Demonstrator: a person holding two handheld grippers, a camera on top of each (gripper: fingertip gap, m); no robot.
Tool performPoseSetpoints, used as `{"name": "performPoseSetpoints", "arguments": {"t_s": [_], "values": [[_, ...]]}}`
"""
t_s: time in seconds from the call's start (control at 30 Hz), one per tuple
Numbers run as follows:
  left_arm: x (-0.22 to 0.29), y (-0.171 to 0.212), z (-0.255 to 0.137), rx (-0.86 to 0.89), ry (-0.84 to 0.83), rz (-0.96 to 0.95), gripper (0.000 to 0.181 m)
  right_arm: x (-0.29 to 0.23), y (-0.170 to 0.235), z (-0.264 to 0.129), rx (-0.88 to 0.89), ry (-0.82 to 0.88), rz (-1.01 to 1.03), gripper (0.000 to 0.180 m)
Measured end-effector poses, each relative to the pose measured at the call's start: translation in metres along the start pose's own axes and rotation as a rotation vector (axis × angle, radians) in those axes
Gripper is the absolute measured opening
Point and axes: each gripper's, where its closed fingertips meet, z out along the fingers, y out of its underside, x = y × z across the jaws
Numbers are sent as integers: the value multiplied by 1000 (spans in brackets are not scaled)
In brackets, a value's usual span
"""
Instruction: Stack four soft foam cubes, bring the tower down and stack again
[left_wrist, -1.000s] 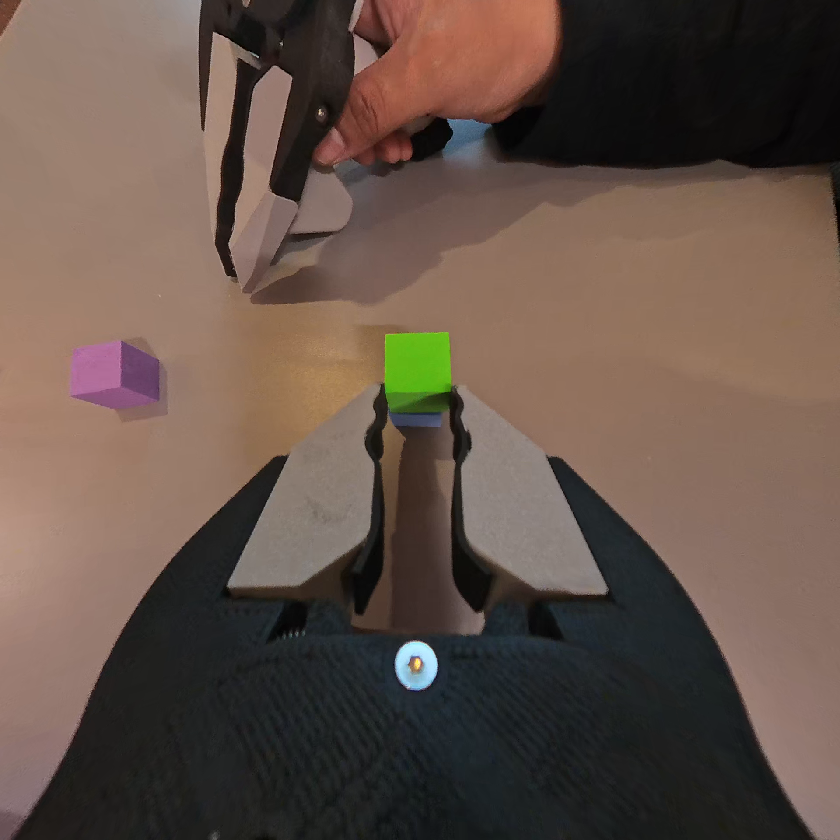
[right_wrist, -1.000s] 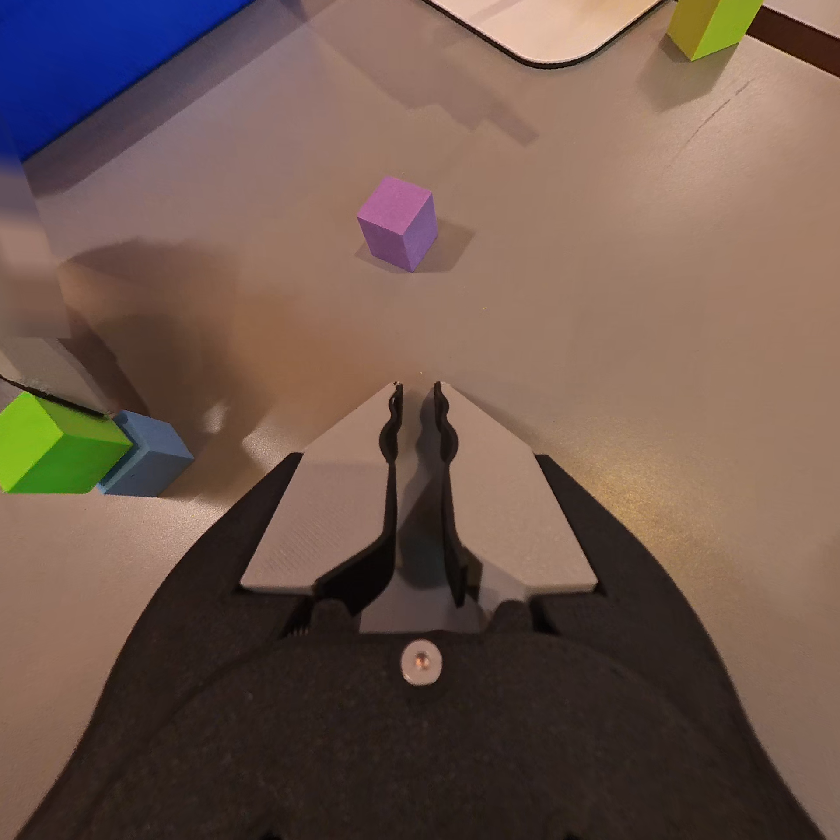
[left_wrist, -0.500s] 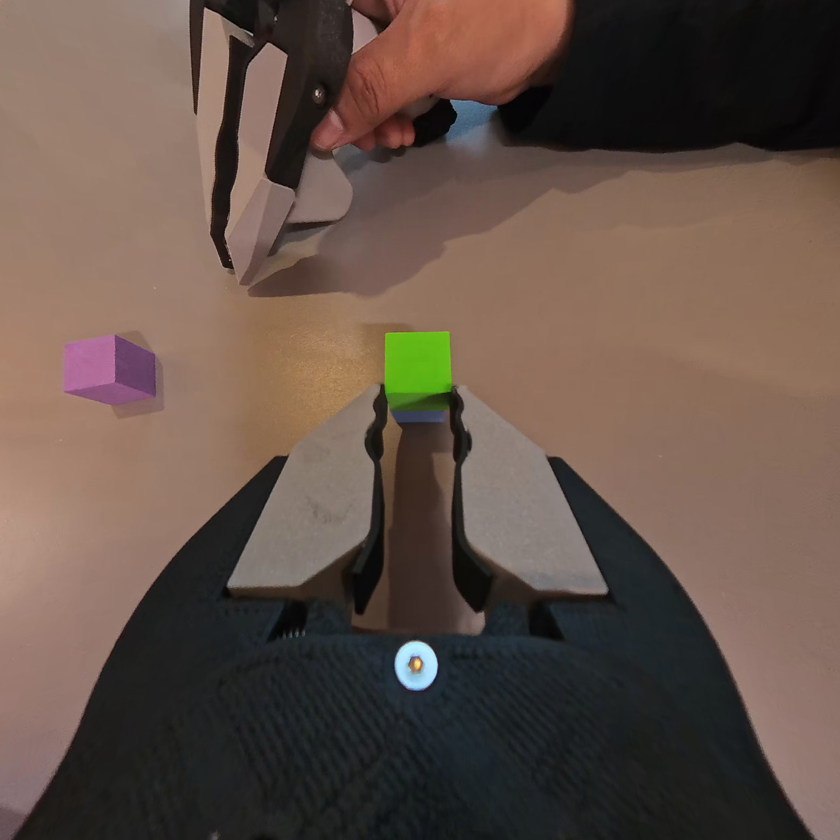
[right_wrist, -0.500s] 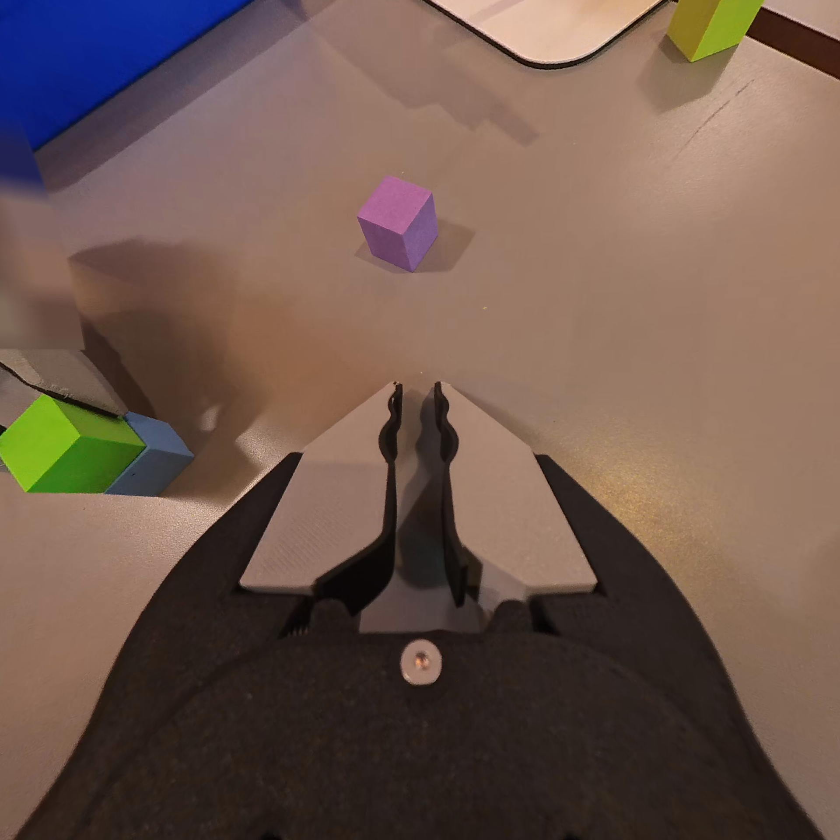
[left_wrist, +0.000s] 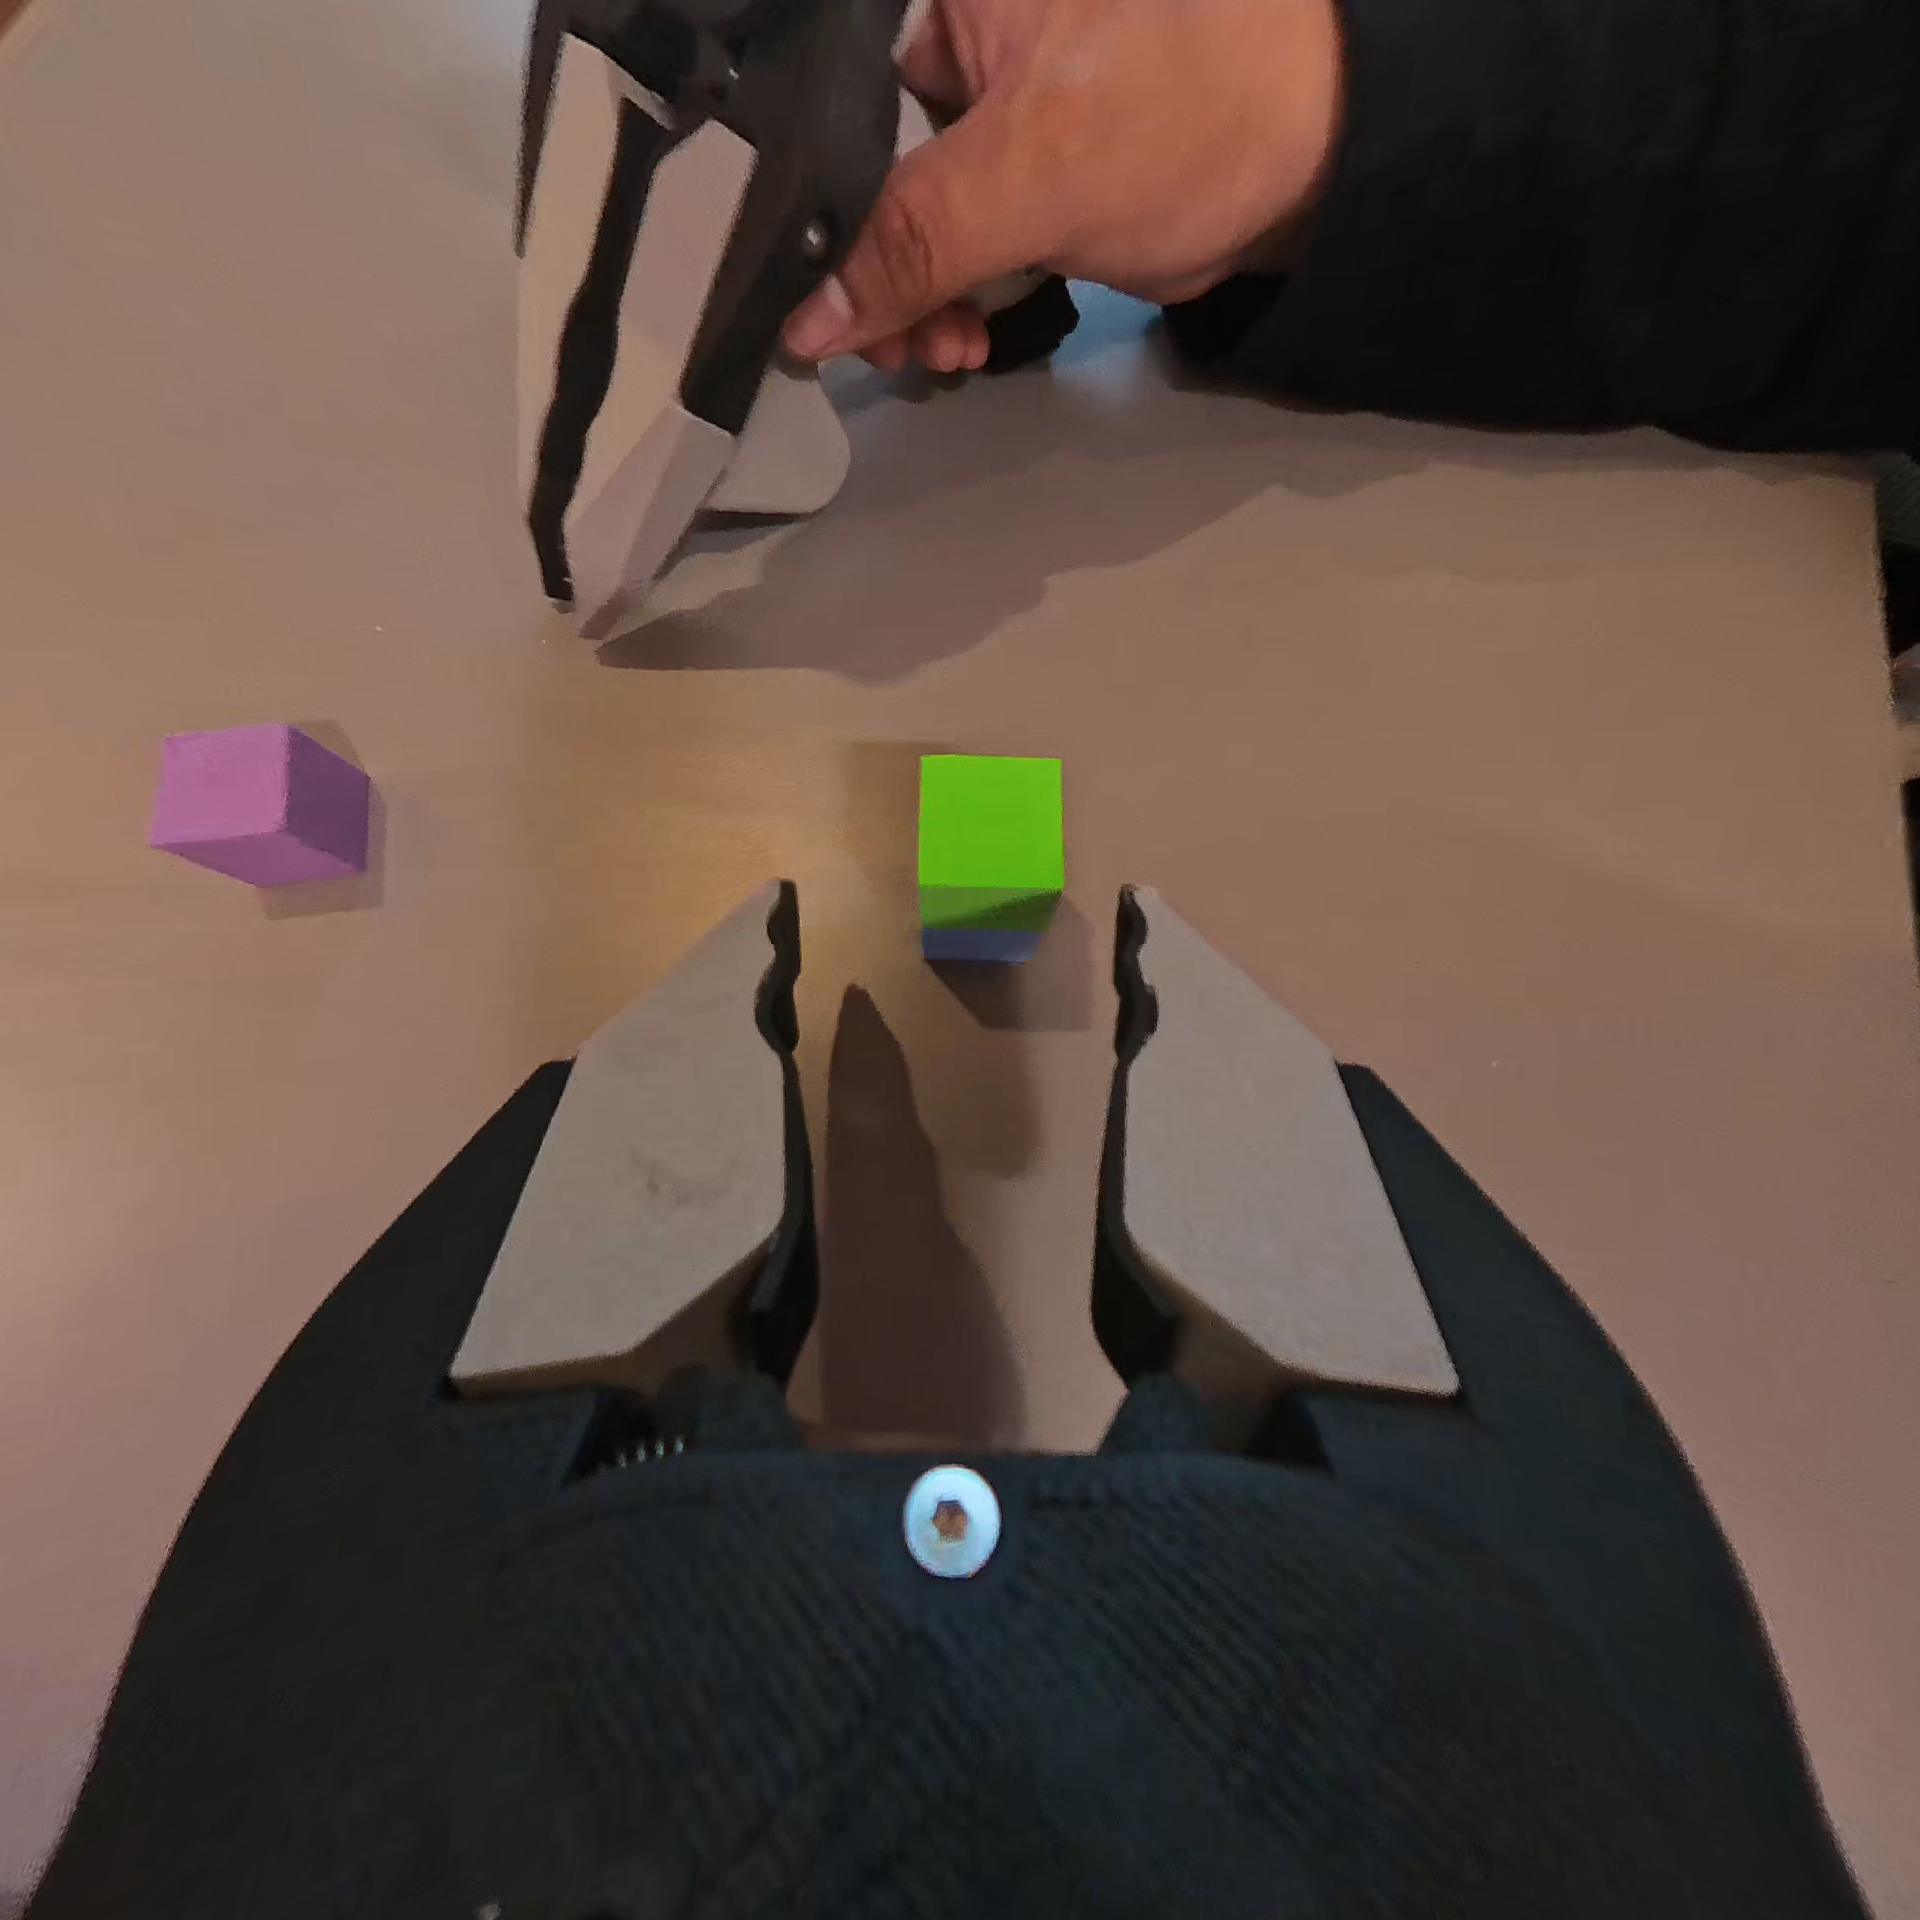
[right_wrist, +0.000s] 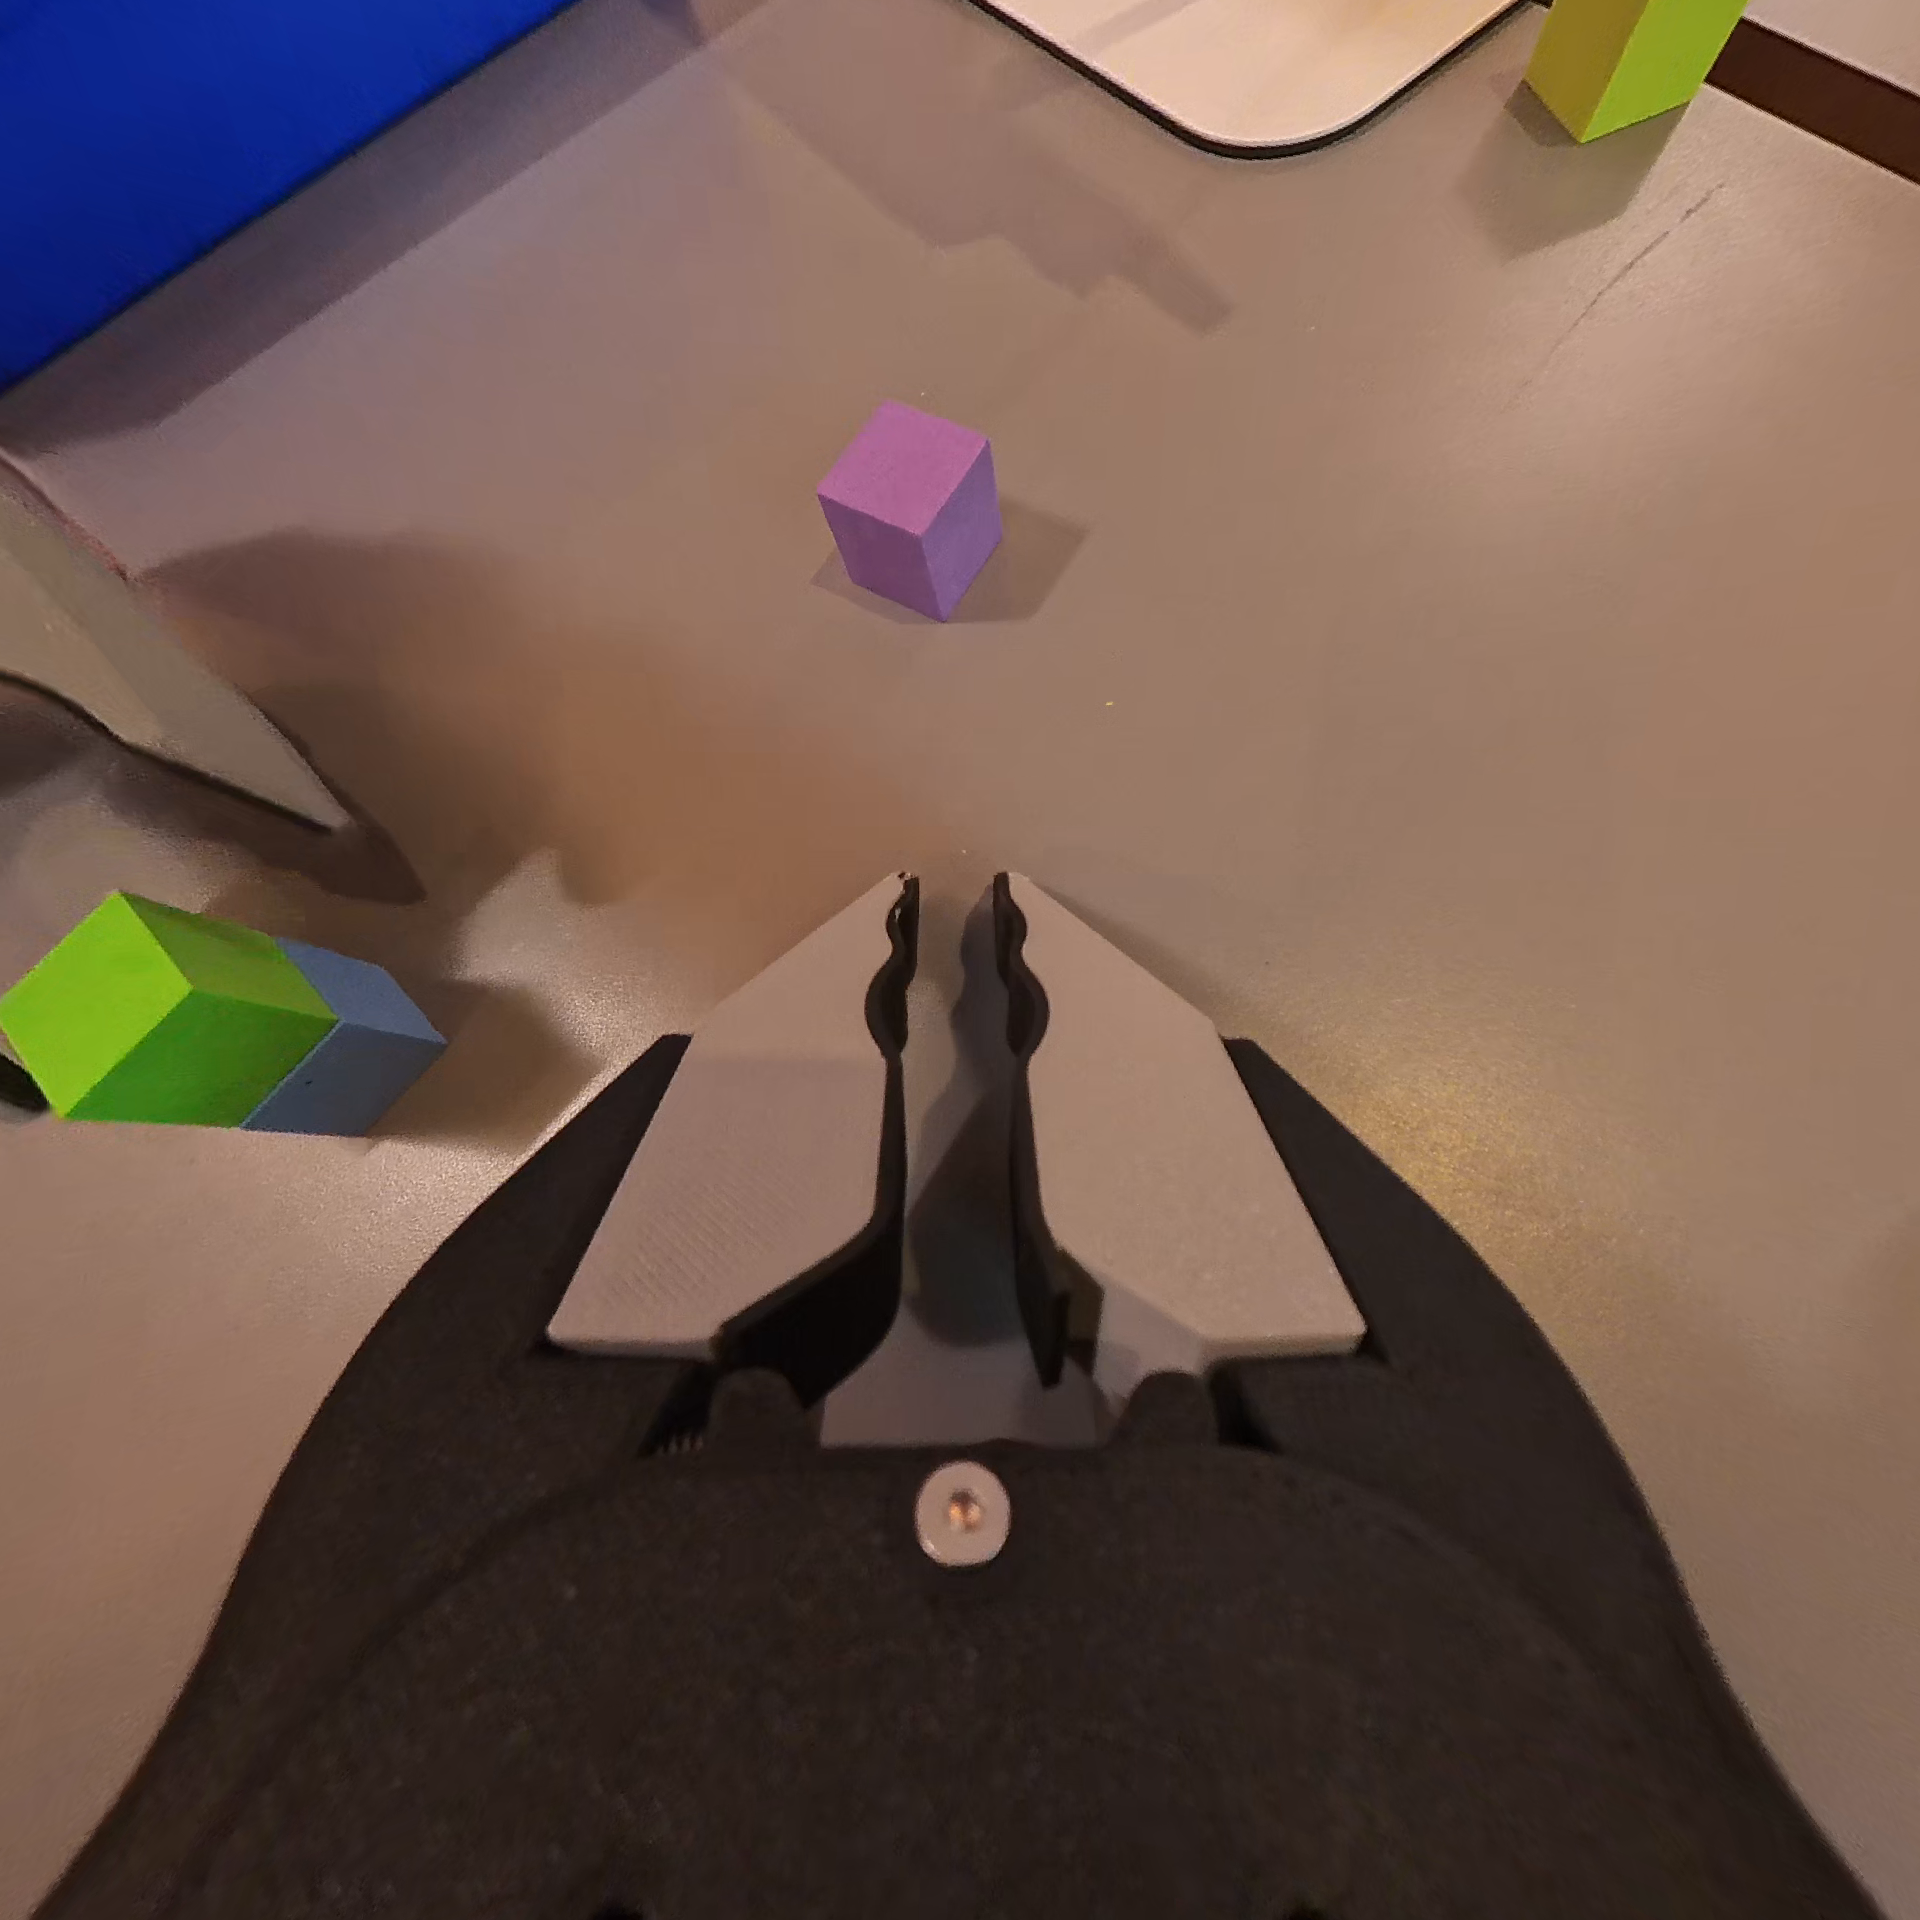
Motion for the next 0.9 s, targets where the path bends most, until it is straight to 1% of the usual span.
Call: {"name": "performPoseSetpoints", "arguments": {"t_s": [0.07,0.1,0.17,0.23,0.3,0.37,0.5,0.57,0.67,0.8,0.87,0.9], "values": [[-11,-10,-12,81,-24,-43,59,0,0,0,0,1,-1,12],[-23,-17,-20,138,-67,-69,59,0,0,0,0,1,-2,12],[-53,-29,-38,259,-197,-124,58,0,0,0,0,2,-3,12],[-82,-26,-48,306,-330,-180,55,-1,0,1,-1,1,-5,12],[-97,-17,-42,298,-368,-235,55,-1,0,1,-1,5,-12,12],[-107,-10,-27,267,-348,-293,57,-1,0,1,-1,9,-16,12],[-133,0,0,194,-370,-316,58,-2,0,1,-1,-2,-11,14],[-143,-2,8,175,-357,-337,60,-2,0,1,0,-3,-13,14],[-154,-10,16,173,-365,-319,51,-2,0,1,-1,0,-17,14],[-153,0,35,46,-314,-296,51,-2,0,1,1,-14,-2,14],[-153,5,41,-11,-322,-269,50,-2,-1,1,1,-23,8,14],[-154,4,41,-14,-351,-242,37,-2,-1,0,2,-25,12,14]]}}
